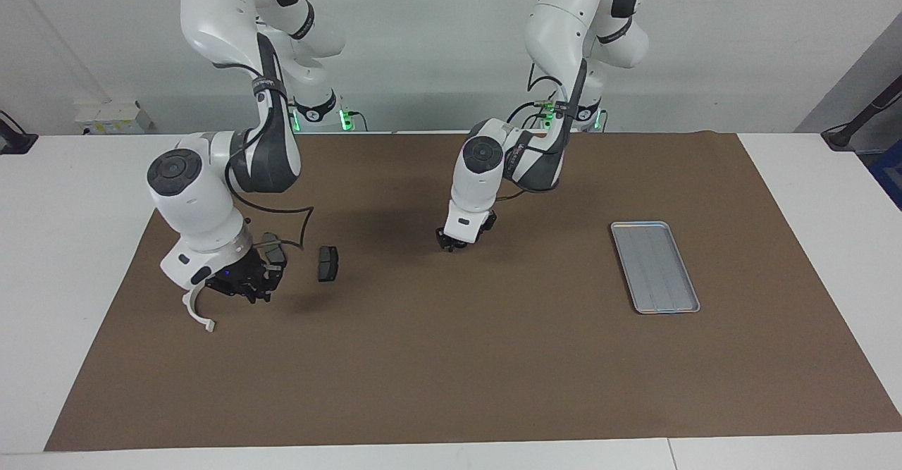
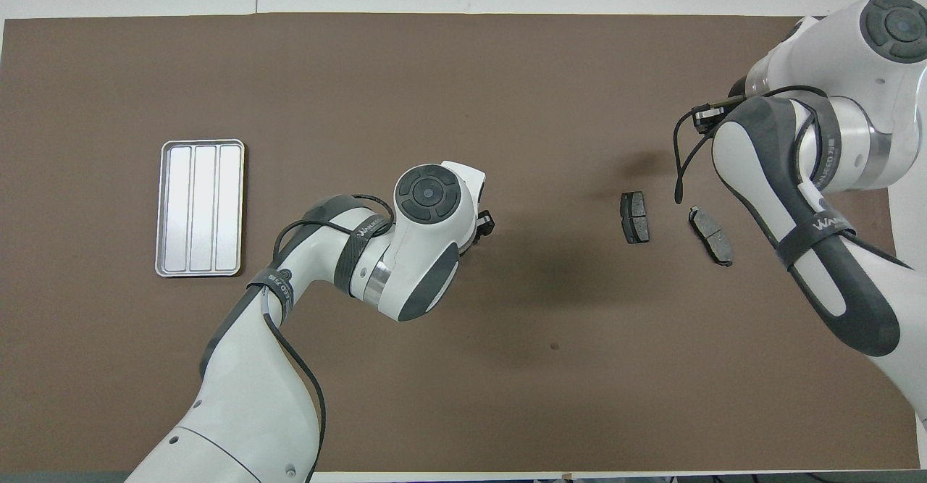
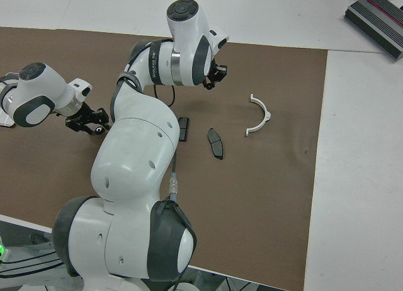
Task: Pick bearing gear from pile to tray
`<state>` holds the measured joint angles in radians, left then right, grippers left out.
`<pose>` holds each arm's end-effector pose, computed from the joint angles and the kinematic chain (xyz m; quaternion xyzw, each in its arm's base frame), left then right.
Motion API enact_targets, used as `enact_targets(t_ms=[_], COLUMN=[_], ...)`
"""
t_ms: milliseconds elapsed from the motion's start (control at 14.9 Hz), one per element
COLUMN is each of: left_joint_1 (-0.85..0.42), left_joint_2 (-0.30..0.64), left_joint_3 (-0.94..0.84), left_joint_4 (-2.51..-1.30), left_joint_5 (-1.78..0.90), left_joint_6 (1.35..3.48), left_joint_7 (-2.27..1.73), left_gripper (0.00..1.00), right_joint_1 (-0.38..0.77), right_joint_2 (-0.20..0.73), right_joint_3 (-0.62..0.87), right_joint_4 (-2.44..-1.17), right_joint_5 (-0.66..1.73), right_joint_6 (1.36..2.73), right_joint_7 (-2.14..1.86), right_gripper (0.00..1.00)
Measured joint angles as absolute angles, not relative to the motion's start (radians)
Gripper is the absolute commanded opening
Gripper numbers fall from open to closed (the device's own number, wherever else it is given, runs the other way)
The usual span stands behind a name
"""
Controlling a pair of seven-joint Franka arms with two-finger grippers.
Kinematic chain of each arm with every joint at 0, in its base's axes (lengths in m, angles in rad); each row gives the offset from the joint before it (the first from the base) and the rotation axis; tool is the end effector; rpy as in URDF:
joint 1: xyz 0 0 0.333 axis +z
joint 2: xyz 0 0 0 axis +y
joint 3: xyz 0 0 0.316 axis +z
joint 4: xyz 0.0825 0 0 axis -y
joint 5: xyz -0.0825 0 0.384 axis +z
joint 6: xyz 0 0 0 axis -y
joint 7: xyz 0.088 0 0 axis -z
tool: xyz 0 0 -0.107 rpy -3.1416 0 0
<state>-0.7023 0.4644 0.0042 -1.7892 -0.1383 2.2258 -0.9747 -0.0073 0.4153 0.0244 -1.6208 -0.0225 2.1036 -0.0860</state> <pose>0.4954 -0.4215 0.2911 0.9822 0.1798 -0.0488 0.0254 0.6781 0.0086 0.3895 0.9979 0.0557 0.0336 0.0062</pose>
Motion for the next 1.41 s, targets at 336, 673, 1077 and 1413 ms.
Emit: enact_targets(t_ms=[336,673,1077,1413], left_joint_1=[-0.702,-0.699,-0.559,-0.370], left_joint_2=[0.451,0.449,0.328,0.200], left_joint_3=[0.007,0.024,0.049,0.054], left_joint_4=[-1.799,-1.780,-1.790,-1.892], left_joint_5=[-0.139,-0.139,-0.139,-0.139], left_joint_6=[2.226,2.143,2.019,1.961], left_joint_7=[-0.976,-0.981,-0.841,-0.542], left_gripper=[0.00,0.00,0.00,0.00], right_joint_1=[-0.007,-0.011,0.057,0.288], right_joint_2=[0.416,0.416,0.416,0.410], right_joint_3=[0.024,0.024,0.047,0.054], right_joint_4=[-1.622,-1.624,-1.623,-1.623], right_joint_5=[-0.023,-0.022,-0.018,-0.018], right_joint_6=[2.104,2.104,2.104,2.103], right_joint_7=[-0.086,-0.086,0.081,0.486], right_gripper=[0.00,0.00,0.00,0.00])
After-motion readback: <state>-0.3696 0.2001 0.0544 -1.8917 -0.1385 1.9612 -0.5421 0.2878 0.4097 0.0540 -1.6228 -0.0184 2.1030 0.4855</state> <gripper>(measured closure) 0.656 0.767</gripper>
